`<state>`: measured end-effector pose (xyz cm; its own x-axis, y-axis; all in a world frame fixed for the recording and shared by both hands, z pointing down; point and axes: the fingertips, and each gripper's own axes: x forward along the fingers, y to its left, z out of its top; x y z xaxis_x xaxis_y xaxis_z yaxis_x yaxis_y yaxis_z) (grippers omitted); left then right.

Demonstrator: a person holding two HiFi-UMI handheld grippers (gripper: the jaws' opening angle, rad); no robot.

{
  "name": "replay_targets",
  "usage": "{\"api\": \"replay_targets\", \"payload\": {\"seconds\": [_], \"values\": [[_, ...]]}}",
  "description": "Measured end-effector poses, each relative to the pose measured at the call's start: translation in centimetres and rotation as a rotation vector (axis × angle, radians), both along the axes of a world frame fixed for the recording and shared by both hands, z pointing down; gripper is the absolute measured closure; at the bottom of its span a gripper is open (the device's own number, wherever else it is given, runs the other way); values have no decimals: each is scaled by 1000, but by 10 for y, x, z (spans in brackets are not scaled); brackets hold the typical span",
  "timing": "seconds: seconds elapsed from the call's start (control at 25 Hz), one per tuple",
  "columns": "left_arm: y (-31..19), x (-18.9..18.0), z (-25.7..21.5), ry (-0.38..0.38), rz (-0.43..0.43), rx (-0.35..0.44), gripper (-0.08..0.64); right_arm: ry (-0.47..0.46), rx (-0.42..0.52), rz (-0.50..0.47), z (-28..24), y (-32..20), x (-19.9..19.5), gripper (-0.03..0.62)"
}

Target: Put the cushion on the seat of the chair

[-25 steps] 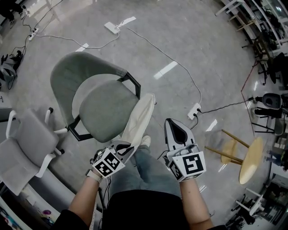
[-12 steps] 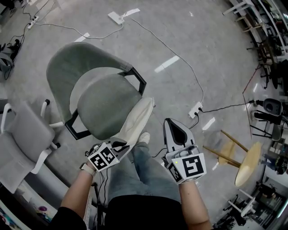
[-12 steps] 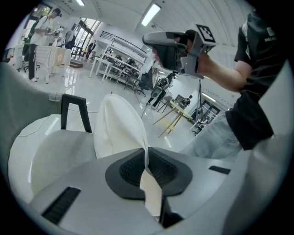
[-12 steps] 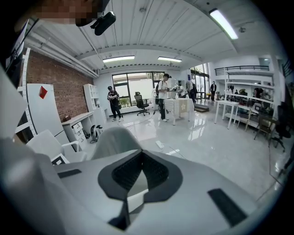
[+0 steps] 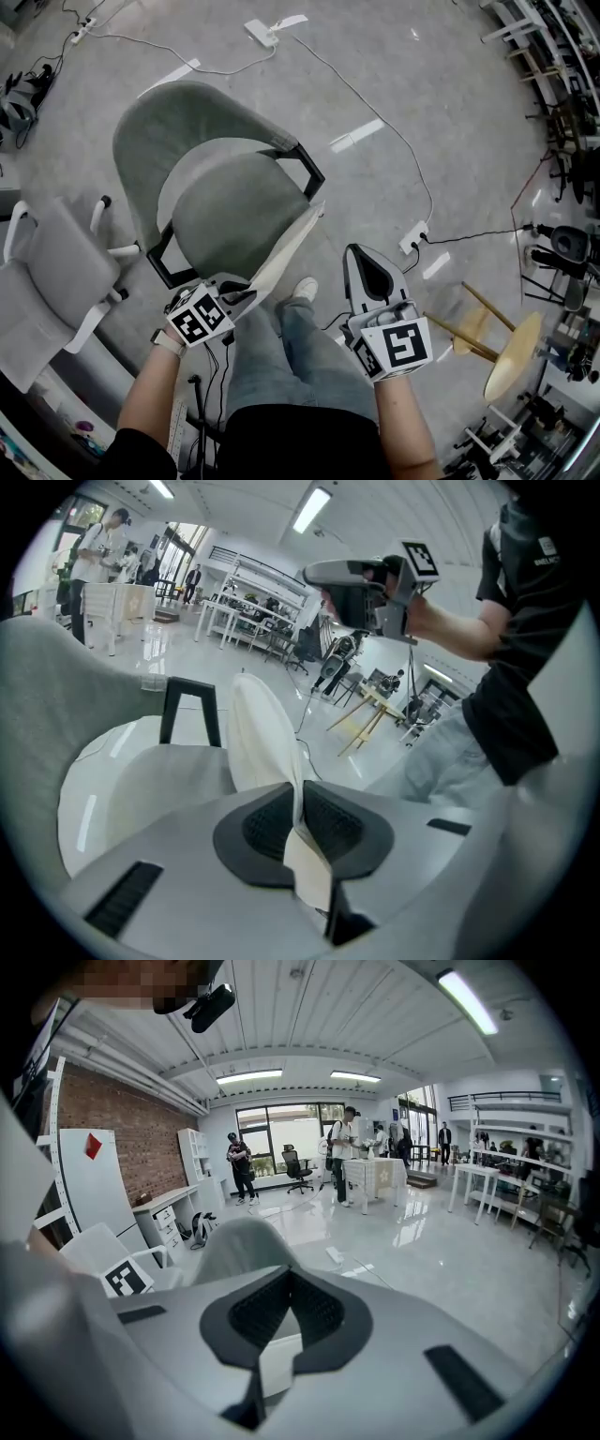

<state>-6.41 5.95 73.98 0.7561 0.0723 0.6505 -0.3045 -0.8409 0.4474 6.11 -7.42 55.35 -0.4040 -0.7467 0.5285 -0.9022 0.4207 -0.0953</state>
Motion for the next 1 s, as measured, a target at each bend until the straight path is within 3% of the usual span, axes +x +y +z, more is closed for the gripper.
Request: {"api": "replay_targets", "payload": {"seconds": [0.64, 1.0], "values": [[-86, -85, 31, -182, -91, 119, 500, 10, -16, -42, 8, -28, -40, 584], [-133, -119, 63, -208, -181, 127, 492, 23, -34, -47, 18, -34, -52, 584]]}}
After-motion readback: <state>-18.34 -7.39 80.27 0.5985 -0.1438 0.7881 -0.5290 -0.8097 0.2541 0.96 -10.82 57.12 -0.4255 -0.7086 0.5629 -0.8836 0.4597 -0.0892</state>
